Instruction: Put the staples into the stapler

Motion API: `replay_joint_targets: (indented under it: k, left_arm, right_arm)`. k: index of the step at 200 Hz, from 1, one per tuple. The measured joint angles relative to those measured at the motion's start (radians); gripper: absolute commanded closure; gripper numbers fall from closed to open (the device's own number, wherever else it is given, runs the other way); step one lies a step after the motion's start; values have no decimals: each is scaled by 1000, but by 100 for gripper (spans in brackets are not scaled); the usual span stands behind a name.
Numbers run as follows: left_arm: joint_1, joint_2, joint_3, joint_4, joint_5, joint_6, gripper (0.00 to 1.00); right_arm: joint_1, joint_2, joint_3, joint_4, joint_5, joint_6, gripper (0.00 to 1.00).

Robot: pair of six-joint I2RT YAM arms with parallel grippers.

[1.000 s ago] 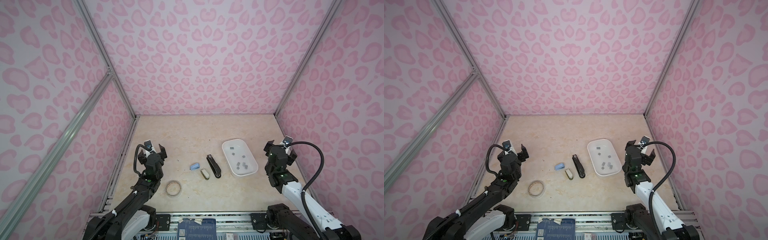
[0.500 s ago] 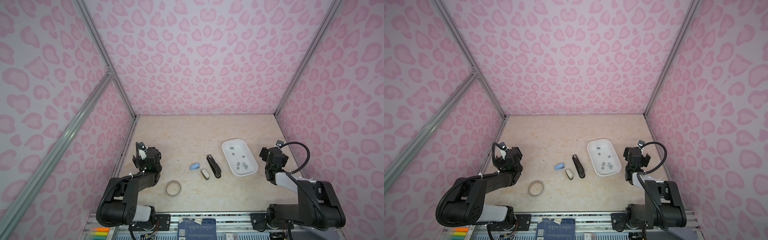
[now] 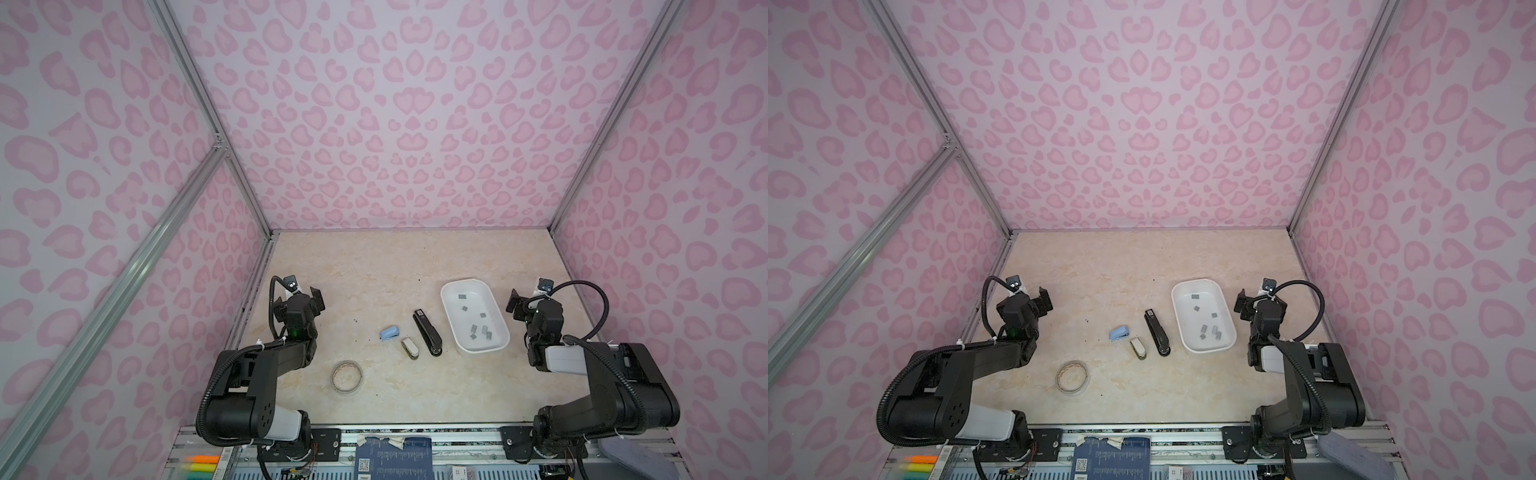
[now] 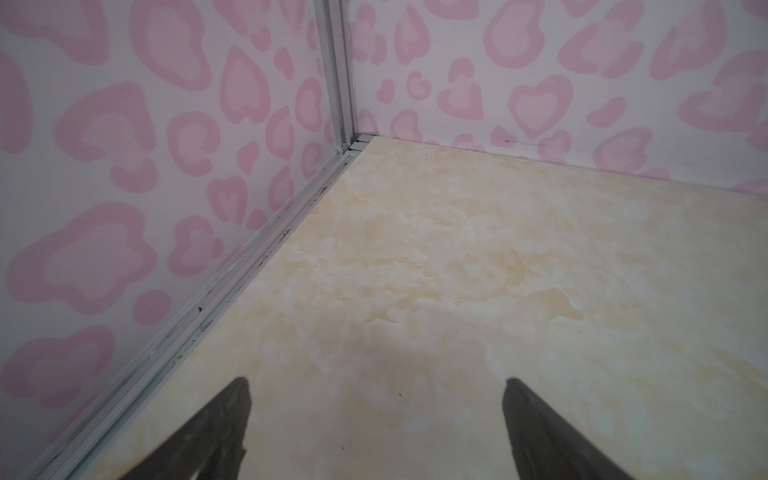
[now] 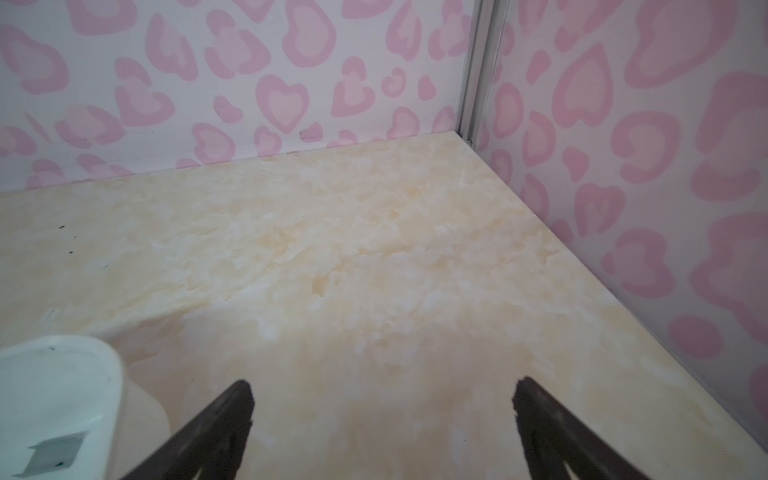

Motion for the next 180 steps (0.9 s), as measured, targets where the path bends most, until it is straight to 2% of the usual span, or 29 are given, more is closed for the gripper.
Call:
replay_joint_targets:
  k: [14,37,60,180]
  left_arm:
    - [20,10,-45,72,61,2,3]
    - [27,17,-66,94,120,12,2]
    - [25,18,-67,128,144,19,2]
    - [26,18,-69,148,156,19,2]
  right_arm:
    - [1,23,0,6,-10,-10,2]
    - [5,20,9,12,-21,-23,2]
    - [24,20,20,11,-15,-32,2]
    - [56,25,36,-21,46,-59,2]
